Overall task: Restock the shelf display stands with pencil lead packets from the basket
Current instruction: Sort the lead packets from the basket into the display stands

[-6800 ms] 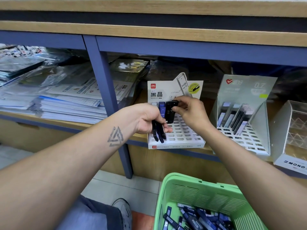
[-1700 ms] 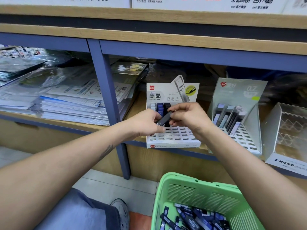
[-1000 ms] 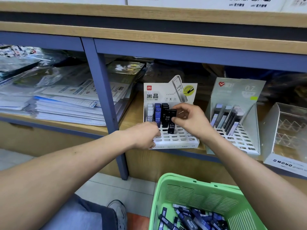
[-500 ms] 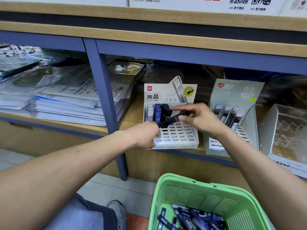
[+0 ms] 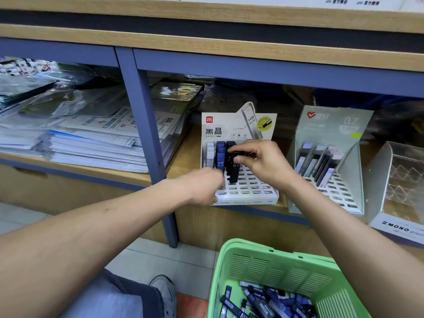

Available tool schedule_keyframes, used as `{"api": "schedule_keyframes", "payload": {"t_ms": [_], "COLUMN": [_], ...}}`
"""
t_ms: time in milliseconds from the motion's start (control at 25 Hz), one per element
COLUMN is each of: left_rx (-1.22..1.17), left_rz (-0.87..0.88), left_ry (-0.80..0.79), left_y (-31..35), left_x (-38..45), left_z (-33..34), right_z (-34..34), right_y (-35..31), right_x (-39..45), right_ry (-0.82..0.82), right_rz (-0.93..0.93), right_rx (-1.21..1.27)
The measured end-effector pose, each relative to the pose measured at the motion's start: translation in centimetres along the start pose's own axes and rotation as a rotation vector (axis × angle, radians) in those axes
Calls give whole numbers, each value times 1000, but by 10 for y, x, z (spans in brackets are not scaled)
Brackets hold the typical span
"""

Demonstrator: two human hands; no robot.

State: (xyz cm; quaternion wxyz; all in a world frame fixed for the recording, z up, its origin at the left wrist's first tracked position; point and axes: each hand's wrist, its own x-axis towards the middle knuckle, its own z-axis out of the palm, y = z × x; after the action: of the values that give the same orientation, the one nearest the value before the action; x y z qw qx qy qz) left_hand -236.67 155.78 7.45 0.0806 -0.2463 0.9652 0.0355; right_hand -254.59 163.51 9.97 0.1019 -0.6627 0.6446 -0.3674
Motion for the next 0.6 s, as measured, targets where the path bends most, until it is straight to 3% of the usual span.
{"api": "schedule_keyframes", "payload": {"t_ms": [320,480,600], "left_rx": [23,31,36], "left_rz": [11,22,19], "left_ry": [7,13,12], "left_y": [-3,-3,-3], "left_x": [4,6,6], "left_z": [1,1,3], "right_z": [7,13,23], "right_y": [3,7,13], "right_x": [3,2,-2], "right_ry": [116,85,173], "right_rz": [71,18,-62], "right_rx": [24,9,-83]}}
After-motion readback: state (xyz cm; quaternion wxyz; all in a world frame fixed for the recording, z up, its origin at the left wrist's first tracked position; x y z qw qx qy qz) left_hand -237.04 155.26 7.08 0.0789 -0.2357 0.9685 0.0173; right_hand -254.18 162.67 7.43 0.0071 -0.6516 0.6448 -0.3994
